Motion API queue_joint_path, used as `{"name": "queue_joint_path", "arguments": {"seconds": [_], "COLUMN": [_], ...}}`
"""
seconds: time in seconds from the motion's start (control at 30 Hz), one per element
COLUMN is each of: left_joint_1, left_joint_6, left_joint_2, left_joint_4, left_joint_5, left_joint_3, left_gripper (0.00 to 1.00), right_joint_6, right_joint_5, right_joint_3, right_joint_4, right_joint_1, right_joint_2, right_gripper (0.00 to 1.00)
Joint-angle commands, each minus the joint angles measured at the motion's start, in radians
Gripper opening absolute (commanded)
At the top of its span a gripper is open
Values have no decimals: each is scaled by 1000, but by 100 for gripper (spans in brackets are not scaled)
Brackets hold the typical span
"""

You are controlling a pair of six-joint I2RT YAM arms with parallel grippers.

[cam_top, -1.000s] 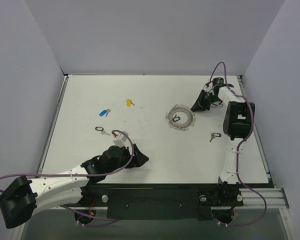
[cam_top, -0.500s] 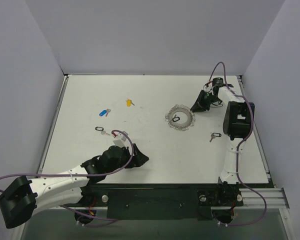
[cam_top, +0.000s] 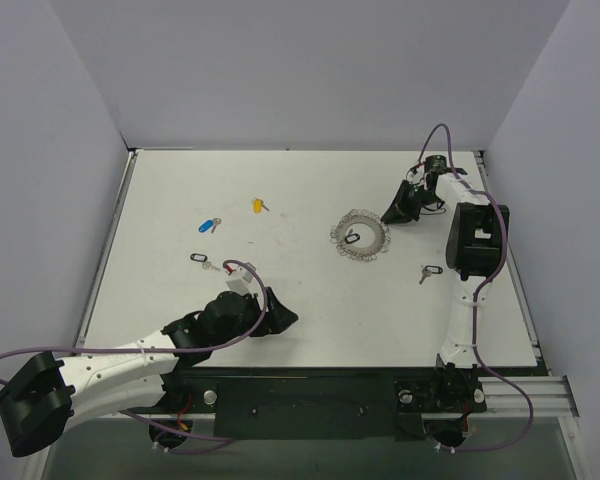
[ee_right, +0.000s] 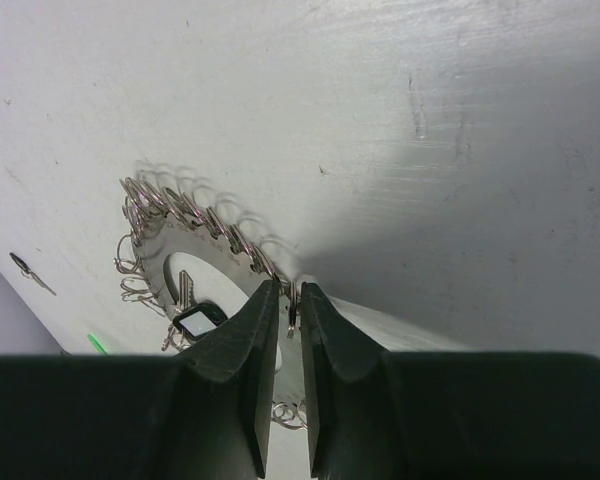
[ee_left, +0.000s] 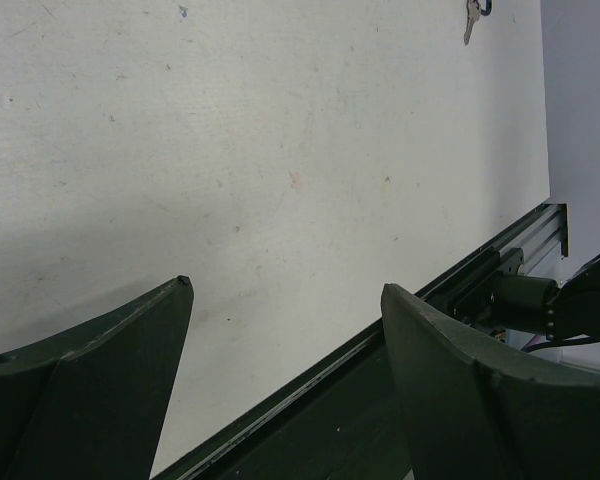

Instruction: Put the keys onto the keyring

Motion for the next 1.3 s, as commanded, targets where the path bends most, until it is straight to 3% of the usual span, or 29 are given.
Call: {"name": "queue_joint_path", "arguments": {"seconds": [0.0,0.2,0.43,1.27], "left_joint_1": [6,6,5,5], "left_joint_6": [-5,-5,-6,-17], "left_joint_2": [-13,-11,-18,-31], "left_joint_4": [48,47,44,41], "left_joint_5": [13,15,16,16], "left_joint_3": [26,27,27,16], "left_gripper": [86,86,86,85], "right_joint_6": [-20,-21,-21,-27], "right_joint_5": [-7,-6,-7,-2], "right_joint_3": [2,-4,-14,-32], "right_joint_4": [-40,-40,-40,-43], "right_joint_1": [4,4,2,5], "right_joint_2": [-52,-52,-68,-85], "right_gripper": [10,9,16,11]}}
